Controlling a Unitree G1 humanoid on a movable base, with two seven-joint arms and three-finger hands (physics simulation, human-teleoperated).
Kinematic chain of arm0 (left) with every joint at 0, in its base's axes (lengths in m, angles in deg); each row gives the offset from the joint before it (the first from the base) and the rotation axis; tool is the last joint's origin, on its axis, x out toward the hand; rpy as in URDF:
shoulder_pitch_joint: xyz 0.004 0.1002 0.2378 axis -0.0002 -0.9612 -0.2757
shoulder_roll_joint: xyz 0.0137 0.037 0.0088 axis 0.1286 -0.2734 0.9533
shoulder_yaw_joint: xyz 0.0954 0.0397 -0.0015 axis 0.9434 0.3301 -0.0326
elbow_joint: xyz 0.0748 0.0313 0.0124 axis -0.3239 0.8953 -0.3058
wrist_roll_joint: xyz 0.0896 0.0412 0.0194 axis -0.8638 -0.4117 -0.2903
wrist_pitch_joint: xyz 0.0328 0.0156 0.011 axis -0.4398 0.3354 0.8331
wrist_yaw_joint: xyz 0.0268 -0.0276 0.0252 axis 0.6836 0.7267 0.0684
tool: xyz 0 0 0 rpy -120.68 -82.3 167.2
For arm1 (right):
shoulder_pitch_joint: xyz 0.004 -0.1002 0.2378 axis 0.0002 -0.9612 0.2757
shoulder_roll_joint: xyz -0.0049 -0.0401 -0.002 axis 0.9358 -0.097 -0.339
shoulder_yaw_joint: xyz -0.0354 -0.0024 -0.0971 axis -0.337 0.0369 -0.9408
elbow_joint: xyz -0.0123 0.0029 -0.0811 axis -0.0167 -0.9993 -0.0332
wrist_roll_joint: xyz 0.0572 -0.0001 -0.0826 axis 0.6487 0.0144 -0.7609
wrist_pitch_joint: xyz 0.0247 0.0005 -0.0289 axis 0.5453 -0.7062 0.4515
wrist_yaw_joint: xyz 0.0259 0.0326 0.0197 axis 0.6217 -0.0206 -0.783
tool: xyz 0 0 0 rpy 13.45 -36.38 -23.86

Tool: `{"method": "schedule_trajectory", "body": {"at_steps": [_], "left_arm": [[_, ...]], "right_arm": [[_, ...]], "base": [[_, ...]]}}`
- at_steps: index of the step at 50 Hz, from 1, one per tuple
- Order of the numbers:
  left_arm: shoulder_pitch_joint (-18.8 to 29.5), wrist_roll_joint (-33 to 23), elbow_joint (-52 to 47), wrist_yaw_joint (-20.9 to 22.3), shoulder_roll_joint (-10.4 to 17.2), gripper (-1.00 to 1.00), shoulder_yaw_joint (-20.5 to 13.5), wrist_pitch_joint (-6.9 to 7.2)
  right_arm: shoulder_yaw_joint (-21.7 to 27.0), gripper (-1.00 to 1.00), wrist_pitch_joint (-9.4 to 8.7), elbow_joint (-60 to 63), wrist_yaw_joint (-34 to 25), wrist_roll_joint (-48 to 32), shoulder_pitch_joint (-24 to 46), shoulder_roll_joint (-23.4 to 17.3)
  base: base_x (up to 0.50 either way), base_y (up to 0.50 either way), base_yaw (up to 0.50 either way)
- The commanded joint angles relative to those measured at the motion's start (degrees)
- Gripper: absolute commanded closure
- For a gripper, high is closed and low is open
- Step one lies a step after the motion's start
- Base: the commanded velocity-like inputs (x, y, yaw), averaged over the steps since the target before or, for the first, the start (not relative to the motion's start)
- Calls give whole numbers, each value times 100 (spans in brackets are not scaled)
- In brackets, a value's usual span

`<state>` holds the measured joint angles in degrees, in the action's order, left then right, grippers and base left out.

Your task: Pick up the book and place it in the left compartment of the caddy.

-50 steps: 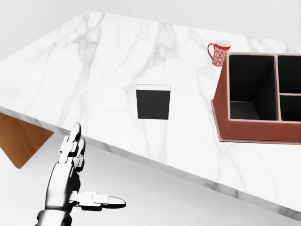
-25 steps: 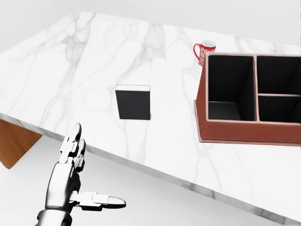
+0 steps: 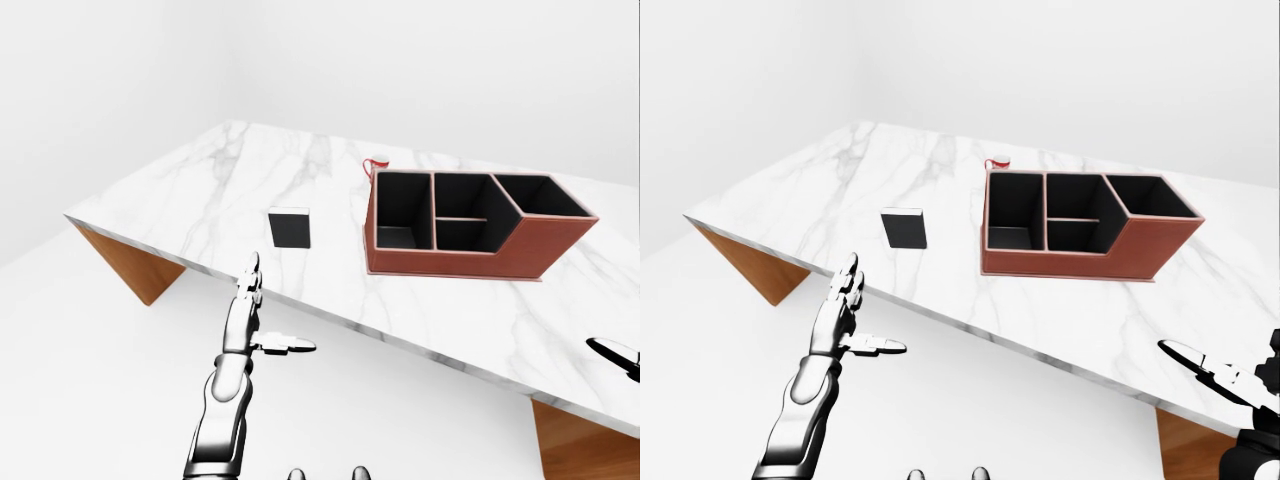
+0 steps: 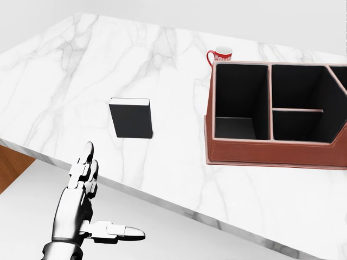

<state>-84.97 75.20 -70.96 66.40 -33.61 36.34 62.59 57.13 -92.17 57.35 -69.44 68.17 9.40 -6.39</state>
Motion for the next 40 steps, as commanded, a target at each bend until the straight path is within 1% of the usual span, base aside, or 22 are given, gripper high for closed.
{"method": "schedule_trajectory", "body": {"at_steps": [1,2,6,7,12,13,15,23,25,27,28,30,32,33,36,38,40], "left_arm": [[-13,-3,-30,-2,-1,-100,3,19],[6,0,12,-5,-1,-100,-3,-4],[18,3,19,-3,-1,-100,-2,2],[4,0,-24,-6,-4,-100,3,30],[1,1,-33,-6,-4,-100,4,37],[44,12,65,-4,2,-100,-11,-16],[58,18,112,1,6,-100,-18,-46],[27,19,1,-2,-5,-100,-4,44],[38,32,30,4,-1,-100,-11,8],[39,33,32,5,-1,-100,-11,6],[68,30,110,2,5,-100,-20,-37],[72,30,121,2,5,-100,-21,-44],[23,26,1,3,-3,-100,-4,33],[26,26,-2,4,-3,-100,-3,42],[111,24,219,-1,12,-100,-30,-106],[106,25,210,1,11,-100,-31,-105],[73,21,115,3,6,-100,-21,-40]], "right_arm": [[-17,-100,0,-55,-1,-20,12,-2],[-16,-100,0,-33,1,-14,1,2],[-10,-100,0,-14,10,-9,2,-2],[-14,-100,0,-32,12,-17,10,-5],[-17,-100,0,-35,15,-16,8,-7],[-6,-100,0,13,21,3,-7,-5],[-3,-100,0,17,25,2,-2,-7],[2,-100,0,14,30,10,-1,-8],[-9,-100,0,-31,28,-2,15,-12],[-10,-100,0,-33,29,-2,14,-12],[-10,-100,0,-41,31,2,16,-16],[-11,-100,0,-42,32,4,15,-17],[-9,-100,0,-23,37,5,6,-13],[-7,-100,0,-13,37,10,2,-11],[9,-100,0,23,35,22,-3,-12],[20,-100,0,43,32,30,-8,-12],[8,-100,0,-19,20,8,12,-16]], "base": [[9,-19,0],[8,-19,0],[9,-19,0],[8,-19,0],[8,-19,0],[9,-19,0],[9,-20,0],[9,-19,0],[9,-19,0],[9,-19,0],[9,-19,0],[9,-19,0],[9,-19,0],[9,-19,0],[9,-19,0],[8,-19,0],[9,-19,0]]}}
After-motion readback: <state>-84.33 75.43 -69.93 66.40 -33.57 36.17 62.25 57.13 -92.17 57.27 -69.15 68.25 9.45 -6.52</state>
